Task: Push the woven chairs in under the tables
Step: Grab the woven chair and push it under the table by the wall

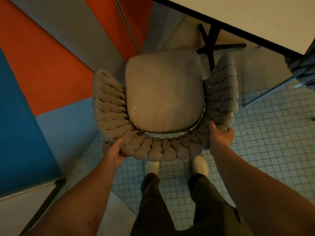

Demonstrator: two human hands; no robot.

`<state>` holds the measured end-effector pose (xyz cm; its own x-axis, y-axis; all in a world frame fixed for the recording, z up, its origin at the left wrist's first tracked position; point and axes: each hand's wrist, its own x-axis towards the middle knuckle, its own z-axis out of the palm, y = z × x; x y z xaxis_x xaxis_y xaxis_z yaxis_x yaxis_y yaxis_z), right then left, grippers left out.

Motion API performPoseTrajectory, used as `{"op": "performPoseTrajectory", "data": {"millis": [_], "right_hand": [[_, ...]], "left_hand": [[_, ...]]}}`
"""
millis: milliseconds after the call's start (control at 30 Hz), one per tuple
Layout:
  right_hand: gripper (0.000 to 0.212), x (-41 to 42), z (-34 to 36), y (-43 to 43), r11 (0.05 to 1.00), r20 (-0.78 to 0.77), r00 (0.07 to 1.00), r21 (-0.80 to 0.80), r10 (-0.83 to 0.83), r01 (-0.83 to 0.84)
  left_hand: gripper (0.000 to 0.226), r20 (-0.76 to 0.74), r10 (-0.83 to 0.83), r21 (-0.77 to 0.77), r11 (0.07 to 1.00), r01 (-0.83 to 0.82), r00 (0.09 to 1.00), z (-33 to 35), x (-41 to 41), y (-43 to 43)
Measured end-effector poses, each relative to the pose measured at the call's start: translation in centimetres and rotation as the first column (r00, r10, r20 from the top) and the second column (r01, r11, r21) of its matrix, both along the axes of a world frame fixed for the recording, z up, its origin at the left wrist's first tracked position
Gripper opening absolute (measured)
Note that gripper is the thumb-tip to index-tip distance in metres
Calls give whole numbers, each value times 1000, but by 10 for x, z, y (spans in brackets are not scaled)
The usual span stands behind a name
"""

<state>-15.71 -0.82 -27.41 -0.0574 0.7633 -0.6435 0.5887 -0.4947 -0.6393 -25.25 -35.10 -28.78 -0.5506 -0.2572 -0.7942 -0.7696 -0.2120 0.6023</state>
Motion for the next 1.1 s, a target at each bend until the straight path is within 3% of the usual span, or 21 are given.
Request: {"op": "performPoseTrajectory", "data": {"millis": [133, 267, 600, 800, 900, 1100], "right_hand": [[50, -2, -3, -4, 998, -19, 1000, 65, -24, 26], [46, -2, -3, -5, 993, 2, 1000, 120, -14, 13], [53, -6, -2, -7, 992, -19, 997, 102, -78, 79], [46, 1, -7, -20, 986, -3, 990, 91, -141, 141], [33, 4, -11, -27, 982, -12, 986, 80, -169, 169], [33, 10, -13, -51, 974, 22, 978, 102, -207, 204]], "left_hand": [[63, 42, -77, 82, 994, 73, 996, -14, -12, -7], [66, 65, -56, 132, 990, 47, 996, -28, -16, -15], [63, -4, -41, 99, 994, 41, 999, -13, -31, 1], [62, 10, -115, 33, 993, 115, 993, -8, -58, 1], [64, -14, -138, 32, 990, 139, 990, -5, -70, 1], [64, -48, -210, 43, 976, 212, 977, 4, -88, 0]]}}
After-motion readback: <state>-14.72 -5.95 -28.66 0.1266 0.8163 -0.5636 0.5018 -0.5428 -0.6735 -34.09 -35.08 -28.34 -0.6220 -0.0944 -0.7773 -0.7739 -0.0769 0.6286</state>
